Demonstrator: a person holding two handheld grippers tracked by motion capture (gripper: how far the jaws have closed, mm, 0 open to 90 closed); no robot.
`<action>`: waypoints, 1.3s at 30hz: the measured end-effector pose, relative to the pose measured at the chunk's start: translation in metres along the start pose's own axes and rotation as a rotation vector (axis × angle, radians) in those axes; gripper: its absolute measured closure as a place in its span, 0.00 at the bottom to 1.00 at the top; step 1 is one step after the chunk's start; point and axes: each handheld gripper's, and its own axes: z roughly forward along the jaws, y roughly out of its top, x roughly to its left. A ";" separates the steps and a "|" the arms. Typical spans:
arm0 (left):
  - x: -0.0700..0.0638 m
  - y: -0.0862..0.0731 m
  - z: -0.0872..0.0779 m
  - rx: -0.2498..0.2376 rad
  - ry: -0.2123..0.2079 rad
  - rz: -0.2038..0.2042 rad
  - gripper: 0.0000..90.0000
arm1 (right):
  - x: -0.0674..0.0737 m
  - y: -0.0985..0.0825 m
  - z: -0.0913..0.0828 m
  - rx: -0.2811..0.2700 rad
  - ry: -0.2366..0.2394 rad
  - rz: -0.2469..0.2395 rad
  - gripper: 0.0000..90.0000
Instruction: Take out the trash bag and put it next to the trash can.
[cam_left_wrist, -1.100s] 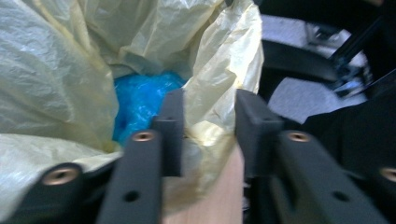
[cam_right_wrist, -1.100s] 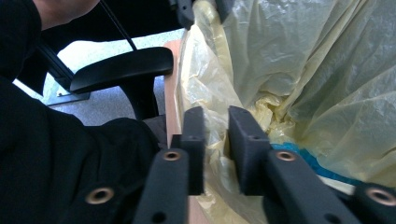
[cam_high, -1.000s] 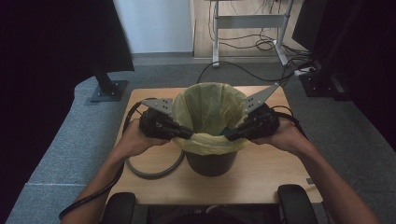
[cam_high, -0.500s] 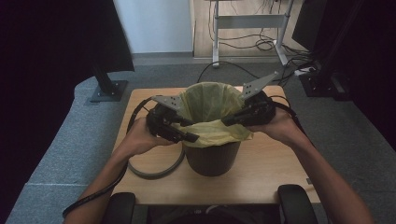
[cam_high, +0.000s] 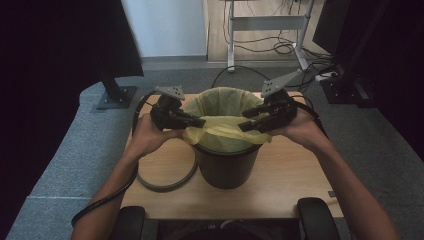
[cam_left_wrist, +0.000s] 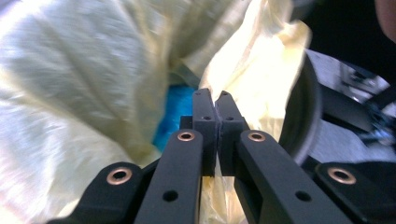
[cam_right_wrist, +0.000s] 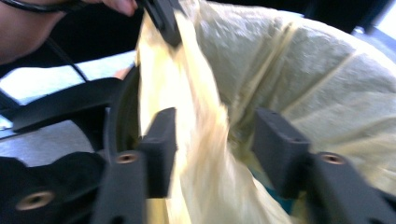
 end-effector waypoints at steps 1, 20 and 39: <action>0.003 0.001 -0.003 -0.008 0.009 -0.006 0.99 | -0.001 -0.001 -0.002 0.006 -0.010 0.001 0.49; 0.062 0.011 -0.005 0.063 0.216 -0.140 0.99 | -0.043 -0.014 0.001 0.066 -0.200 0.063 0.88; 0.096 0.008 0.026 0.139 0.173 -0.260 0.57 | -0.089 -0.020 0.030 0.144 -0.367 0.187 0.34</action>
